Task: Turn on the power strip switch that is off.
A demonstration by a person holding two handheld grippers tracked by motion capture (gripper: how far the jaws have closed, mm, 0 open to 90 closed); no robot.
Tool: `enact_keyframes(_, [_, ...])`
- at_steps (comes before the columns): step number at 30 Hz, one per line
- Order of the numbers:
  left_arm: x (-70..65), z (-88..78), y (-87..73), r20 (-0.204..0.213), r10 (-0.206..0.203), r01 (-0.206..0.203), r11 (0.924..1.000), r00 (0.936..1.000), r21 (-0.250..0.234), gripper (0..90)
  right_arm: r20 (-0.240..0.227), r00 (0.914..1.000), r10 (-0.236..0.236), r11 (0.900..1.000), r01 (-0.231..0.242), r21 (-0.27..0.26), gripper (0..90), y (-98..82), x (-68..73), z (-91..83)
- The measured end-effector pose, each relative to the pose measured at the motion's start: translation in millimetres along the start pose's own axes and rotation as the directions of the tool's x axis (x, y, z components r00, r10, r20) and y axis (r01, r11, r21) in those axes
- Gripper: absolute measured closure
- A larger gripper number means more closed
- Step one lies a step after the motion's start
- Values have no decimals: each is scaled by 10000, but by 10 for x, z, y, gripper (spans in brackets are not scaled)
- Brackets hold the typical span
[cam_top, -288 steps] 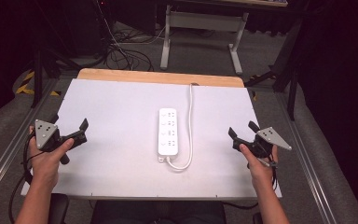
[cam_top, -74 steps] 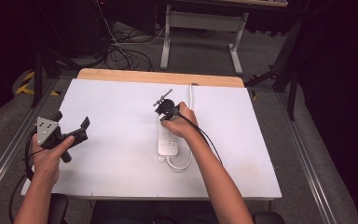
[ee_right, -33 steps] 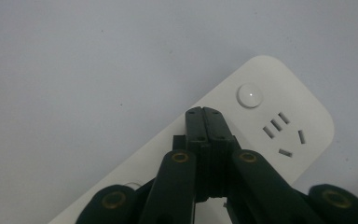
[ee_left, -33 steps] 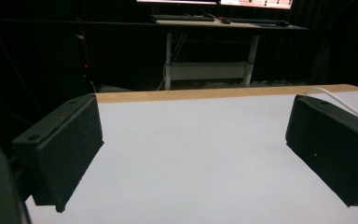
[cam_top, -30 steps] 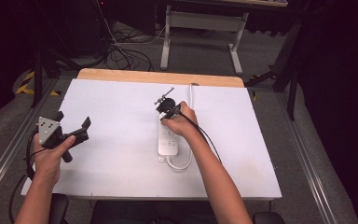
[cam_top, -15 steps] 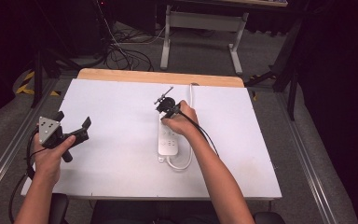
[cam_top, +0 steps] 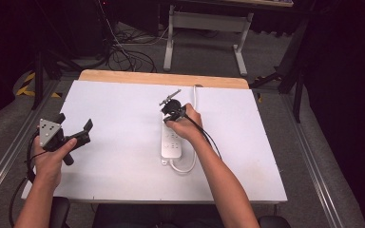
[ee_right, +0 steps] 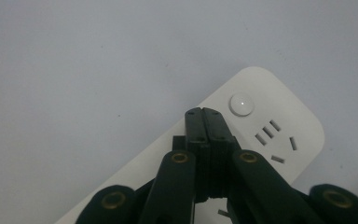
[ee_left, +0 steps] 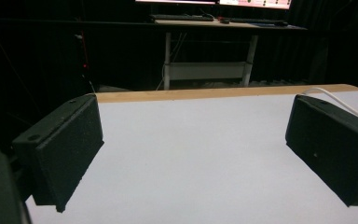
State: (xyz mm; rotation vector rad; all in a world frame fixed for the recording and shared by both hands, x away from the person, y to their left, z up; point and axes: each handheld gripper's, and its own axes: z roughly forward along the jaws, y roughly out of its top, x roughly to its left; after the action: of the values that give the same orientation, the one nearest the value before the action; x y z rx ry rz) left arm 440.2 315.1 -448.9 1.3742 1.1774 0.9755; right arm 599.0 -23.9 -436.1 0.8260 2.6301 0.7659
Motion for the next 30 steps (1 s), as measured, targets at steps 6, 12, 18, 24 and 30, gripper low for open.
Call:
enact_keyframes(6, [4, -4, 1, -14, 37, -37, 10000, 10000, 8, 45, 231, 9997, -79, 9985, 91, -532, 900, -15, -27, -119])
enact_keyframes(12, [0, -1, -1, -16, 27, -27, 10000, 10000, 9, 45, 350, 9994, -23, 9935, 63, -1135, 900, -58, -98, -305])
enact_keyframes(18, [-4, -1, 0, -31, 42, -42, 10000, 10000, 0, 45, 358, 9994, 32, 9887, 22, -1500, 900, -141, -170, -440])
enact_keyframes(24, [1, -20, -2, -85, 7, -7, 10000, 10000, -3, 45, 352, 9987, 359, 9702, -264, -2409, 900, -303, -272, -665])
enact_keyframes(30, [3, -23, -3, -89, 19, -19, 10000, 10000, 9, 45, 406, 9969, 672, 9454, -506, -3221, 900, -503, -389, -866])
